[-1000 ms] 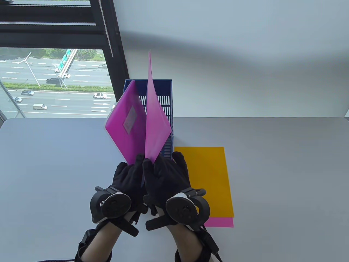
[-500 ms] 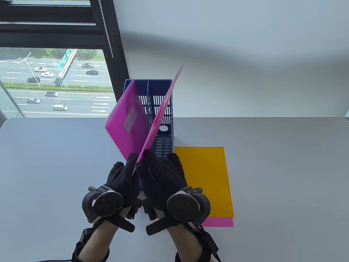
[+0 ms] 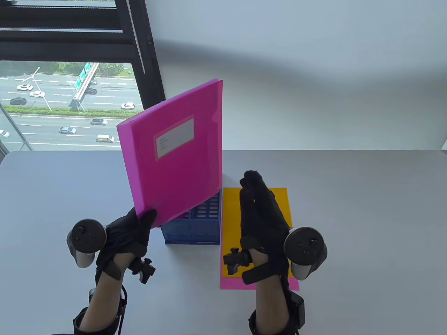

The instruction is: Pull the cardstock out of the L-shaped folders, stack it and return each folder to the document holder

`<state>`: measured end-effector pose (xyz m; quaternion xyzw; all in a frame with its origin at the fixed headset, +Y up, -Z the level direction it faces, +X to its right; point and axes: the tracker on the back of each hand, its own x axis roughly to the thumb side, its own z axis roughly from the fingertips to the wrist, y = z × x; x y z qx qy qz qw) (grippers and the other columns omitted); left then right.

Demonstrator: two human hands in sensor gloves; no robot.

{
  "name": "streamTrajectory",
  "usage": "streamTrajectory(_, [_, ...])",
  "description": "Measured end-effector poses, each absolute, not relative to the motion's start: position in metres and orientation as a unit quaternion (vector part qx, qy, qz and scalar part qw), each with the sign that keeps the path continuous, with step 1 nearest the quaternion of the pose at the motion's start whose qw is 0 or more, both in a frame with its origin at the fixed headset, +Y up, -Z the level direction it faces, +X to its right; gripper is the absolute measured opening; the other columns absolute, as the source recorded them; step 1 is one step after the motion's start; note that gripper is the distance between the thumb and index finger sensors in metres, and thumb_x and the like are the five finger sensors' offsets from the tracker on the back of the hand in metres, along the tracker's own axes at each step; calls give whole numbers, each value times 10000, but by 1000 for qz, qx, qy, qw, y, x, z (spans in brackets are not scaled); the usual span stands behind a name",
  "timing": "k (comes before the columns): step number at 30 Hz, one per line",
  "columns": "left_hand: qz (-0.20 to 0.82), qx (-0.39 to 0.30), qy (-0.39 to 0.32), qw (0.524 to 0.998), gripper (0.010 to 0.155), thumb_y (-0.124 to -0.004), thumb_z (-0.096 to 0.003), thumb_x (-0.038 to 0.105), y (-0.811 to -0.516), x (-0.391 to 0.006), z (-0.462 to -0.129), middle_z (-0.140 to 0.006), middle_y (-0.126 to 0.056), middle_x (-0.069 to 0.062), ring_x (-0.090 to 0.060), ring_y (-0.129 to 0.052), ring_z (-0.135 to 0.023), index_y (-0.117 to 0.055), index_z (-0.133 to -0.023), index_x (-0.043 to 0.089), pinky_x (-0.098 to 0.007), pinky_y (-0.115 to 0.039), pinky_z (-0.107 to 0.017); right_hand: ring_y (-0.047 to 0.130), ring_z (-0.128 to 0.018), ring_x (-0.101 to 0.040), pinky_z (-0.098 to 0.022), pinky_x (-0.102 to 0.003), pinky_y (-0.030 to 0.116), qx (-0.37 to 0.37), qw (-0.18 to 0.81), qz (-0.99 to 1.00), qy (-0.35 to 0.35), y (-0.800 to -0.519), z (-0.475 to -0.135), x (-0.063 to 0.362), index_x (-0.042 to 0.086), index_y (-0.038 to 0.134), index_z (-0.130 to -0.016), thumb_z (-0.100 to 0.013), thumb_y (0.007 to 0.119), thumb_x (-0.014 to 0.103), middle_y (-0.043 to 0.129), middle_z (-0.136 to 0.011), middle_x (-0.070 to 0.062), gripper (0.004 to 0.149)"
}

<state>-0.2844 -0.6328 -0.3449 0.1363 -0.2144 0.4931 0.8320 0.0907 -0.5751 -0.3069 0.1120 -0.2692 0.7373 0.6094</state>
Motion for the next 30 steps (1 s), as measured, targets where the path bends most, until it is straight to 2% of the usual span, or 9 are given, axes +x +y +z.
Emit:
streamTrajectory(2, [507,109,-228,824,463,-756,-574,324,-635,-288,-349,-750,-993,-78,-358,-1062,-591,-809,-996,143,-586,-702,-657,724,-938,-409,-748,-624,482,136,648,709,-242,-582,-312,99,224,481,-1187,-674,589,577,620,-1147,-100,632])
streamTrajectory(6, [548,39,-276,789,456,-763,-573,331,-644,-293,-358,-750,-995,-71,-351,-1063,-590,-818,-990,155,-587,-700,-659,632,-985,-436,-753,-631,449,139,677,687,-226,-592,-320,107,249,420,-1210,-670,547,626,543,-1184,-117,671])
streamTrajectory(9, [560,-4,-308,769,456,-765,-574,332,-651,-295,-364,-752,-995,-71,-349,-1064,-590,-821,-990,155,-587,-698,-662,648,-978,-418,-753,-615,459,120,673,694,-225,-596,-325,111,253,469,-1195,-672,601,618,575,-1168,-107,651])
streamTrajectory(13, [569,-54,-338,748,453,-766,-575,335,-658,-296,-369,-755,-996,-67,-346,-1064,-595,-823,-989,161,-587,-696,-668,713,-944,-386,-746,-602,490,115,683,695,-193,-600,-333,111,252,522,-1163,-659,717,530,639,-1128,-84,608])
streamTrajectory(19, [584,-102,-367,717,452,-764,-577,339,-668,-289,-374,-762,-994,-58,-339,-1065,-603,-821,-991,166,-584,-693,-675,863,-841,-297,-728,-595,558,157,712,674,-117,-605,-345,102,255,547,-1137,-622,830,455,710,-1078,-48,621])
streamTrajectory(24, [584,-125,-377,708,451,-767,-580,345,-673,-282,-376,-775,-987,-61,-341,-1059,-617,-819,-993,172,-587,-687,-678,973,-711,-166,-734,-543,616,165,714,671,-113,-607,-349,98,291,659,-1065,-618,838,340,845,-962,24,484])
streamTrajectory(27, [579,-131,-378,710,457,-786,-583,343,-674,-281,-376,-827,-956,-62,-339,-1035,-677,-806,-1007,174,-588,-669,-692,983,-691,-165,-734,-533,625,158,700,684,-128,-607,-349,100,301,686,-1045,-611,845,309,869,-931,34,462])
streamTrajectory(30, [584,-133,-381,705,521,-794,-580,327,-674,-282,-376,-910,-892,-63,-340,-982,-786,-702,-1072,183,-585,-642,-717,989,-677,-160,-735,-518,631,149,683,699,-149,-605,-347,101,305,690,-1040,-608,844,303,874,-922,31,458])
